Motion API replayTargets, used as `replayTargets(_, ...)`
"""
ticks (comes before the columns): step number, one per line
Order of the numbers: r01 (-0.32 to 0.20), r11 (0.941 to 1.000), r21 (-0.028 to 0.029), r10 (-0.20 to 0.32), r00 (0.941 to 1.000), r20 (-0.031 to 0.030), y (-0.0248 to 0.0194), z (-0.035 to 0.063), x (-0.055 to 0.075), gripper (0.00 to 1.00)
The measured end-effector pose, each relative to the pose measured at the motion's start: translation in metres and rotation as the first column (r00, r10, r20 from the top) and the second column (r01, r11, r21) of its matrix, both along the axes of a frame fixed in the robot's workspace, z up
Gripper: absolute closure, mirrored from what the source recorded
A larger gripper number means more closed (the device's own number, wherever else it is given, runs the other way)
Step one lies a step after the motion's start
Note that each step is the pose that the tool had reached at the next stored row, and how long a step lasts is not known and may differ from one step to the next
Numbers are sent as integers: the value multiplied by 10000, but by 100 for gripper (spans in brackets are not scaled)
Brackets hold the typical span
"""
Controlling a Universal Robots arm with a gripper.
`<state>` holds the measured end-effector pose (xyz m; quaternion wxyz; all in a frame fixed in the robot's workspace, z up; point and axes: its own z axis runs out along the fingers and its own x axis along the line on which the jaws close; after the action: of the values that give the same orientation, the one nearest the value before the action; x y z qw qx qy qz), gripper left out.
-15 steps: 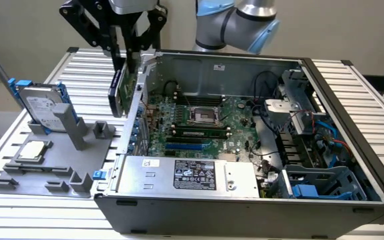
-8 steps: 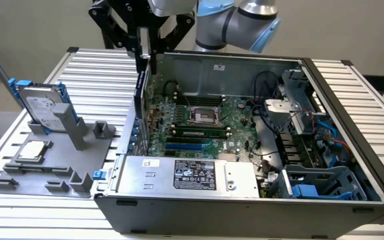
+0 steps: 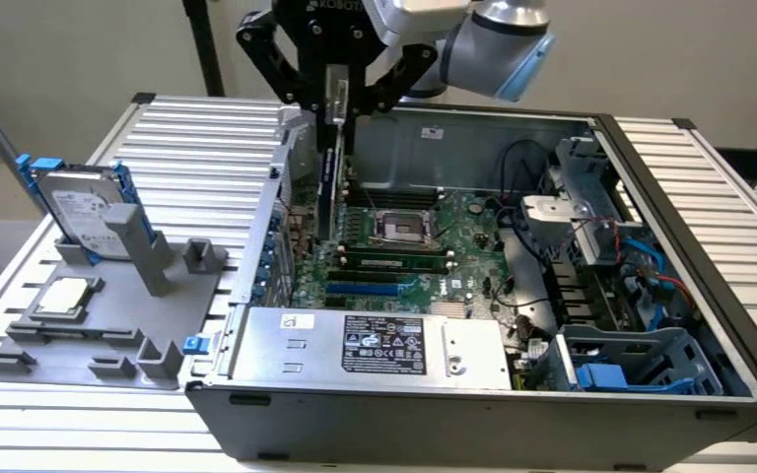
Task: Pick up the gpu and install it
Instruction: 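Pick up the gpu and move the gpu toward the slot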
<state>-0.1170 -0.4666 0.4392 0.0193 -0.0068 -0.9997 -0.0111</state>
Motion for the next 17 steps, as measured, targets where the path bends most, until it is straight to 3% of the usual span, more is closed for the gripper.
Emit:
replayTargets(2,1,10000,-27,-1,10000,-1,27,-26,88,74)
replayTargets(12,1,10000,-93,-1,10000,-1,263,-193,495,74)
replayTargets(17,0,9999,-105,0,10000,-1,273,-283,719,74)
